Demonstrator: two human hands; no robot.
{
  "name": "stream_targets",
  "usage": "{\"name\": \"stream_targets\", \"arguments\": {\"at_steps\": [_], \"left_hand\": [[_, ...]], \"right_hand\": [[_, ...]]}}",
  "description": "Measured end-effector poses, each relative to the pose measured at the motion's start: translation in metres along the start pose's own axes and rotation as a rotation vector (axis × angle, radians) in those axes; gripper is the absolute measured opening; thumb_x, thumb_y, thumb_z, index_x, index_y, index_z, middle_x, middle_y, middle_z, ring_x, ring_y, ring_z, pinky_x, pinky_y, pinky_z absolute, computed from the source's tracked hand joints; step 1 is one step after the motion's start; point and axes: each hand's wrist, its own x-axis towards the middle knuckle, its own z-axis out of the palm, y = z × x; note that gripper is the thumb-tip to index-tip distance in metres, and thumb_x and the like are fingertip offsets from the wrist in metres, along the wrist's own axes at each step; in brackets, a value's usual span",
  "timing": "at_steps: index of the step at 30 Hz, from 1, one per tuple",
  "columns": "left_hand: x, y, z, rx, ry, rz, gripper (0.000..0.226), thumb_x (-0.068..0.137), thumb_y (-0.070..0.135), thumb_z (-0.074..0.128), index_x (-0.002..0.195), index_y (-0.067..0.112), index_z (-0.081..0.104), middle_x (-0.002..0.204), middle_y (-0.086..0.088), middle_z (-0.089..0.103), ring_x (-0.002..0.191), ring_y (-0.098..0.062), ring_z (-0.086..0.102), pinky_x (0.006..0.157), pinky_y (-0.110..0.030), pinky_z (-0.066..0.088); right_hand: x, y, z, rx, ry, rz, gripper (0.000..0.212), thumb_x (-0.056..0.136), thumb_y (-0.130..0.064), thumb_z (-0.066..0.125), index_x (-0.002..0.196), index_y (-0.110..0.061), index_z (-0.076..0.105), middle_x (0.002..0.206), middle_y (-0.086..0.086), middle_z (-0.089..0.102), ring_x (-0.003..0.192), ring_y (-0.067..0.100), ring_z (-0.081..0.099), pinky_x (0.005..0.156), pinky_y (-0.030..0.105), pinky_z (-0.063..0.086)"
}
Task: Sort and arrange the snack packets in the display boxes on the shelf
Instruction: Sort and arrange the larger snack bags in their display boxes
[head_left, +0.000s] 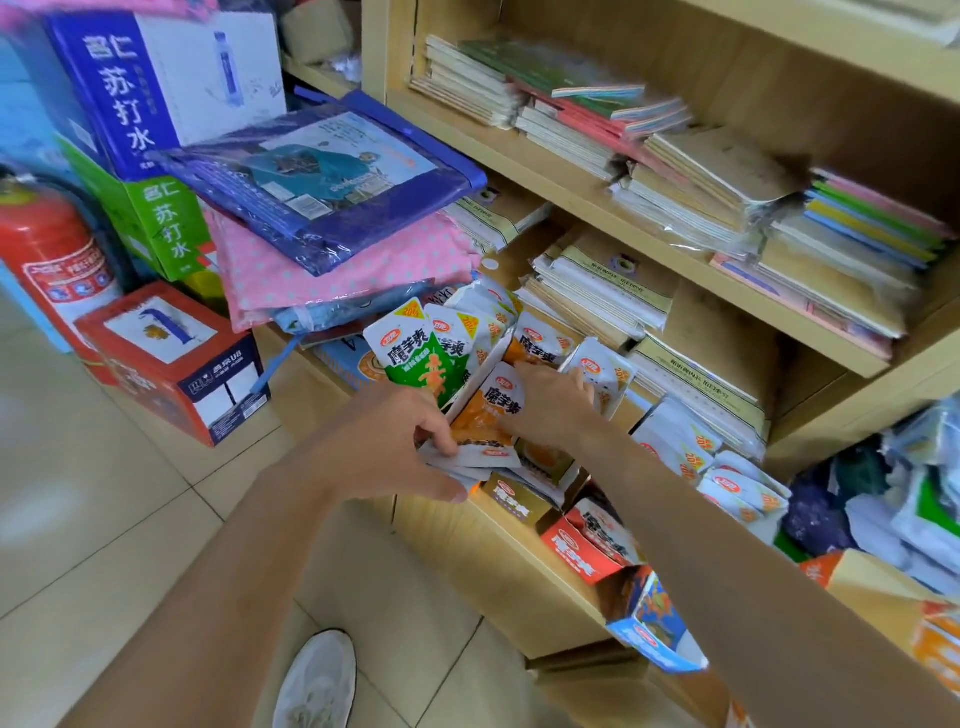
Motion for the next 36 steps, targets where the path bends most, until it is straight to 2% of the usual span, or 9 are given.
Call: {"name": "stream_targets", "arguments": {"at_steps": [6,11,16,19,21,24,27,31,36], "left_hand": [[0.001,-0.002,0.0,0.004,-0.001,0.001,0.055,0.045,0.074,0.072,0.083,0.035,0.077,0.083,0.017,0.063,0.08,-0.003,0.06,0.072,-0.039,0.053],[0.001,-0.003,0.0,0.021,0.013,-0.007,0.048,0.049,0.07,0.077,0.083,0.036,0.076,0.085,0.02,0.063,0.083,0.001,0.058,0.073,-0.031,0.052],[0.0,-0.005,0.003,-0.02,0.039,-0.005,0.037,0.056,0.056,0.087,0.084,0.034,0.077,0.084,0.02,0.063,0.082,0.001,0.058,0.069,-0.027,0.048],[0.001,-0.004,0.003,-0.023,0.064,0.018,0.031,0.059,0.048,0.09,0.08,0.032,0.075,0.08,0.019,0.063,0.078,0.0,0.058,0.066,-0.026,0.047],[0.002,-0.002,0.003,-0.019,0.115,0.04,0.03,0.058,0.046,0.089,0.079,0.032,0.072,0.077,0.019,0.064,0.075,0.001,0.059,0.062,-0.024,0.045],[0.004,0.001,0.001,-0.039,0.154,0.027,0.048,0.056,0.047,0.09,0.096,0.036,0.064,0.084,0.018,0.065,0.077,0.003,0.059,0.064,-0.027,0.049],[0.005,-0.004,0.004,-0.049,0.07,0.035,0.073,0.055,0.05,0.087,0.123,0.043,0.06,0.089,0.014,0.06,0.079,0.003,0.056,0.064,-0.026,0.046],[0.009,-0.007,0.008,-0.003,0.033,0.076,0.043,0.056,0.048,0.084,0.093,0.03,0.072,0.086,0.008,0.053,0.08,-0.006,0.053,0.063,-0.033,0.047],[0.009,-0.007,0.004,-0.04,0.059,0.085,0.035,0.052,0.051,0.081,0.079,0.033,0.066,0.091,0.016,0.064,0.085,-0.006,0.062,0.072,-0.041,0.054]], "right_hand": [[0.015,-0.005,0.007,-0.103,-0.005,0.023,0.043,0.079,-0.049,0.073,0.104,-0.022,0.051,0.112,0.001,0.057,0.118,0.034,0.042,0.088,0.043,0.035],[0.026,-0.011,0.01,-0.201,-0.129,0.056,0.034,0.079,-0.058,0.065,0.095,-0.028,0.059,0.105,0.0,0.06,0.122,0.036,0.044,0.1,0.047,0.037],[0.022,-0.004,0.005,0.009,-0.11,-0.037,0.037,0.081,-0.047,0.072,0.115,-0.037,0.066,0.088,-0.003,0.06,0.106,0.029,0.054,0.095,0.048,0.044],[0.0,0.006,0.006,0.215,0.015,-0.026,0.017,0.079,-0.048,0.071,0.077,-0.06,0.059,0.083,-0.015,0.059,0.106,0.03,0.058,0.095,0.05,0.046],[-0.017,0.01,0.006,0.263,0.073,-0.06,0.017,0.079,-0.052,0.066,0.086,-0.067,0.063,0.104,-0.018,0.068,0.113,0.022,0.056,0.1,0.048,0.043],[-0.052,0.006,0.003,0.333,0.198,-0.328,0.039,0.089,-0.014,0.063,0.112,-0.044,0.073,0.122,-0.015,0.069,0.1,0.007,0.061,0.088,0.032,0.05],[-0.078,0.003,-0.005,0.503,0.033,-0.385,0.05,0.088,0.01,0.049,0.11,-0.025,0.077,0.105,-0.028,0.07,0.099,0.003,0.064,0.076,0.018,0.05],[-0.084,0.01,-0.01,0.737,0.003,-0.351,0.034,0.089,0.012,0.056,0.088,-0.015,0.076,0.102,-0.011,0.075,0.1,0.006,0.069,0.075,0.016,0.053],[-0.085,0.01,-0.01,0.816,-0.072,-0.356,0.025,0.086,0.012,0.06,0.096,-0.008,0.071,0.102,-0.001,0.076,0.1,0.01,0.071,0.085,0.025,0.057]]}}
